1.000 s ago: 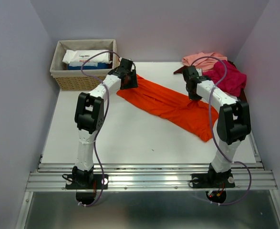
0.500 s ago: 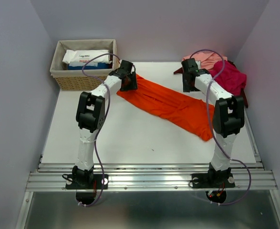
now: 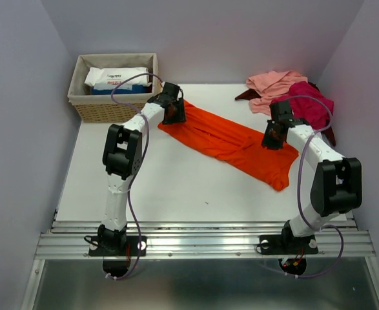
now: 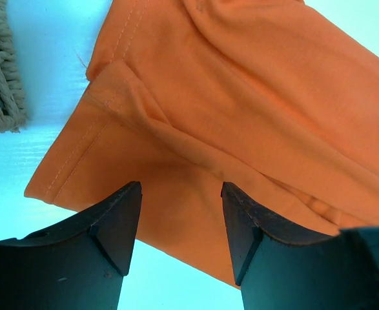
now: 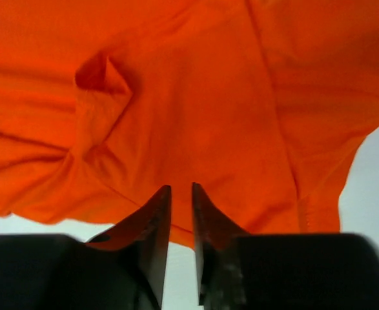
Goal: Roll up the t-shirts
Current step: Fold the T-shirt at the center of the board.
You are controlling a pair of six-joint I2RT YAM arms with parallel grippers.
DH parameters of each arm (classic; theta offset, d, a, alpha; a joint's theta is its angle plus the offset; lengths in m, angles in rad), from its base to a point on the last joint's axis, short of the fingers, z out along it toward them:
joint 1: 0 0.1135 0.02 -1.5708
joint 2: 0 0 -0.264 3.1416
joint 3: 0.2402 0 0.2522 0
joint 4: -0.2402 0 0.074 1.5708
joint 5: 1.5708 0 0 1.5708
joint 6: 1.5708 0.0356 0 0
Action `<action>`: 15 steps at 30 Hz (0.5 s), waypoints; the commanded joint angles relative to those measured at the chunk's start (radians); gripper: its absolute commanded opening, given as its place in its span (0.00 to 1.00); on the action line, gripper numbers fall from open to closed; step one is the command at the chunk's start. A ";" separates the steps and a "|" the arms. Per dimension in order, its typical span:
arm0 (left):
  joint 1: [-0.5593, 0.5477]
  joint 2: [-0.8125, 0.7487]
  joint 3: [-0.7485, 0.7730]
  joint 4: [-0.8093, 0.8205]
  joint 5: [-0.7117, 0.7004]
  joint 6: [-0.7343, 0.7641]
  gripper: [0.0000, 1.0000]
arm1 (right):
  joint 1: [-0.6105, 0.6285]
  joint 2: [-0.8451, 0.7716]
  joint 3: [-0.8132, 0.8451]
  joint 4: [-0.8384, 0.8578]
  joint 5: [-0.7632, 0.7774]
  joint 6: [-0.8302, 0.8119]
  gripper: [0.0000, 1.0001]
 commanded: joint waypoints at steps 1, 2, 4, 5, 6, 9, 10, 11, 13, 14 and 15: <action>0.000 -0.081 -0.019 0.015 0.003 0.008 0.63 | 0.006 -0.022 -0.071 0.124 -0.124 0.079 0.15; 0.000 -0.085 -0.019 0.014 0.003 0.005 0.63 | 0.006 -0.006 -0.069 0.127 -0.125 0.083 0.13; 0.000 -0.088 -0.019 0.012 0.003 0.003 0.63 | 0.006 0.020 -0.068 0.149 -0.136 0.083 0.05; 0.000 -0.094 -0.020 0.012 0.002 0.003 0.63 | 0.006 0.049 -0.059 0.165 -0.141 0.083 0.05; 0.000 -0.098 -0.020 0.012 0.000 0.003 0.63 | 0.006 0.063 -0.052 0.172 -0.141 0.083 0.05; 0.000 -0.104 -0.020 0.006 -0.007 0.003 0.63 | 0.015 0.122 -0.013 0.181 -0.158 0.078 0.03; 0.000 -0.105 -0.020 0.005 -0.009 0.003 0.63 | 0.026 0.135 -0.003 0.184 -0.161 0.078 0.03; 0.000 -0.107 -0.019 0.002 -0.011 0.003 0.63 | 0.026 0.144 0.007 0.187 -0.164 0.078 0.03; -0.002 -0.111 -0.019 0.000 -0.014 0.003 0.63 | 0.046 0.176 0.033 0.189 -0.164 0.072 0.03; 0.000 -0.111 -0.019 -0.003 -0.015 0.002 0.63 | 0.046 0.189 0.041 0.189 -0.162 0.072 0.03; 0.000 -0.114 -0.017 -0.003 -0.017 0.002 0.63 | 0.055 0.211 0.055 0.190 -0.162 0.070 0.03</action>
